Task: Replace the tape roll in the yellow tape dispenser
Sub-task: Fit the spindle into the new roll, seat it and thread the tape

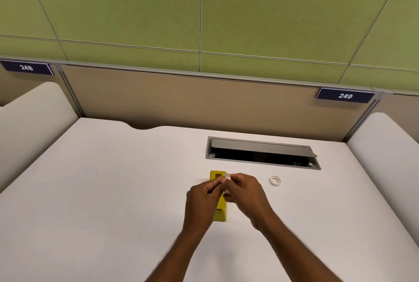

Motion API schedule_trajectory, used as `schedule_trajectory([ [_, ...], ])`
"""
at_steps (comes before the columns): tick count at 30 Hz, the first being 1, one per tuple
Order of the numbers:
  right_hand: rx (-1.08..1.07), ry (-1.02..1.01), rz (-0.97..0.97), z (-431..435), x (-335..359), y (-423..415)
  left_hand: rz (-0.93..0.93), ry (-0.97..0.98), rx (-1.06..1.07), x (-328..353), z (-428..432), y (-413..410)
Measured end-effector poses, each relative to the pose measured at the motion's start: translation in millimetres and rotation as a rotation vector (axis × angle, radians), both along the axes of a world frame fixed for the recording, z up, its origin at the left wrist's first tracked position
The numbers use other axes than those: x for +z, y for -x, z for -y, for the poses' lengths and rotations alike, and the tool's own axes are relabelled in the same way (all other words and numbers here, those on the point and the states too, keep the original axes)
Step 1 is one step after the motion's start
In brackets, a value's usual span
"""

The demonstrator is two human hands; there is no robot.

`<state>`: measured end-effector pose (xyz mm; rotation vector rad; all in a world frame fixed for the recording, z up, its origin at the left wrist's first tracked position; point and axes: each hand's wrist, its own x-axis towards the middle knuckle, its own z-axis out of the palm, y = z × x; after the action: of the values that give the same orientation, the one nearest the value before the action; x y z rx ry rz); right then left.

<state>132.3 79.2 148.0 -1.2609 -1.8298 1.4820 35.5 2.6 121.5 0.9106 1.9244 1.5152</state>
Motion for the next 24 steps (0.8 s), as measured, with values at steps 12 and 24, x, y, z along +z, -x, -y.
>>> schedule_trajectory([
  [12, -0.192, -0.229, 0.309, -6, -45, 47, 0.025, 0.007, 0.013, -58, -22, 18],
  [24, -0.324, -0.281, 0.369, -34, -82, 70, -0.162, -0.035, -0.067, -117, -24, 35],
])
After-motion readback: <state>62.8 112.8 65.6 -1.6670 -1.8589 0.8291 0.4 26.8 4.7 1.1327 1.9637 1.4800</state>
